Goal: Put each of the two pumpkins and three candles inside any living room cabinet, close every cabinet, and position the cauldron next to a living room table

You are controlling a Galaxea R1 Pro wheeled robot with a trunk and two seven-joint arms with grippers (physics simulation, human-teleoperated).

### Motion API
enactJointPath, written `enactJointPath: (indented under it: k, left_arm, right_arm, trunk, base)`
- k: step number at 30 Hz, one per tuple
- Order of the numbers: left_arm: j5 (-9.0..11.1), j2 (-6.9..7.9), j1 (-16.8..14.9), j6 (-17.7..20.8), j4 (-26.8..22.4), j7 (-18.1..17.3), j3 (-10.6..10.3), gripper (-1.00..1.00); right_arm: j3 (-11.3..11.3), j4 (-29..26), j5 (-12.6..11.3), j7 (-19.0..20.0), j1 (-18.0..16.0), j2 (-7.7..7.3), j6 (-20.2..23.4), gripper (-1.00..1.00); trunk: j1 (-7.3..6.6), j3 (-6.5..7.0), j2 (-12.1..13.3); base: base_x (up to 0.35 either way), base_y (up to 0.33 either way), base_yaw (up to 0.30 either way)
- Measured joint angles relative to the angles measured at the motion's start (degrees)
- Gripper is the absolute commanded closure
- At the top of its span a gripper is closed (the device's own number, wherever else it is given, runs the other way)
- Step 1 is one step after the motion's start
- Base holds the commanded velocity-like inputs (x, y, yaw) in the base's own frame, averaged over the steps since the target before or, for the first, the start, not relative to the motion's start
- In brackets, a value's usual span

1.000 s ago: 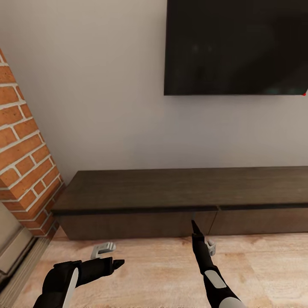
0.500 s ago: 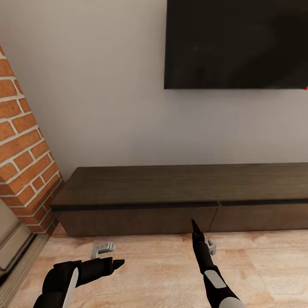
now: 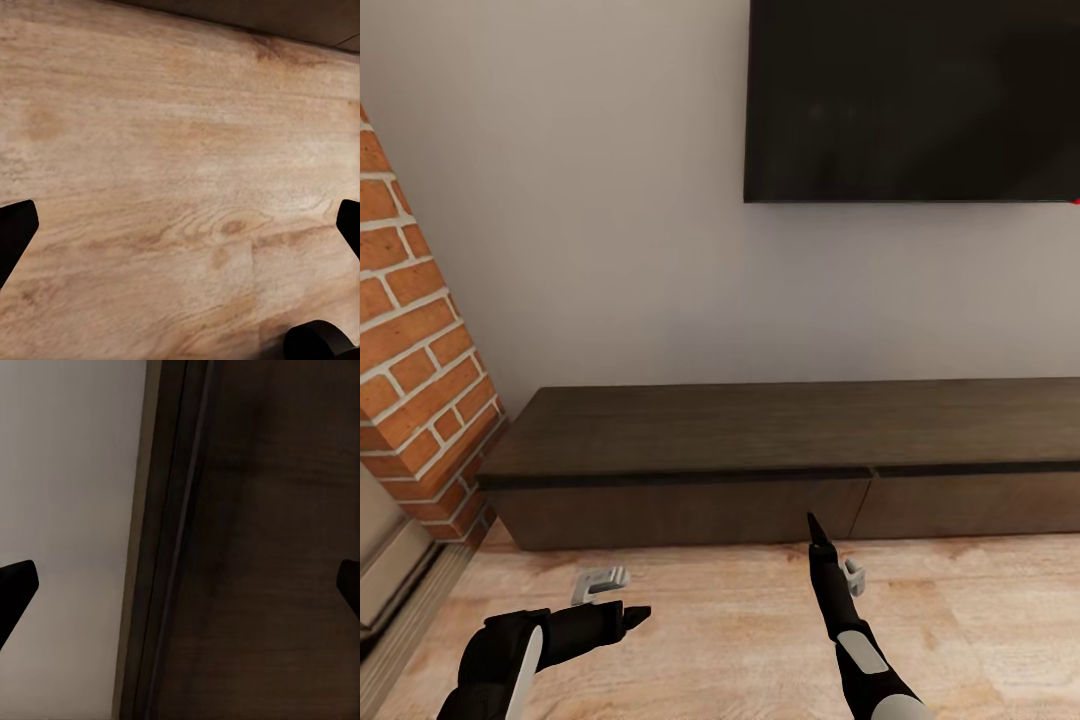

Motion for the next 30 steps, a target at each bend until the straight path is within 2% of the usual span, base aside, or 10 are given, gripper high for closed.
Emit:
enactJointPath:
  k: [30]
  left_arm:
    - [-0.1, 0.09, 0.0, 0.0, 0.0, 0.0, -0.2, -1.00]
  right_arm:
    - [1.2, -0.1, 0.1, 0.0, 0.0, 0.00, 0.0, -1.00]
  trunk:
    - [0.00, 0.00, 0.0]
  base:
    - [0.090, 0.000, 0.000]
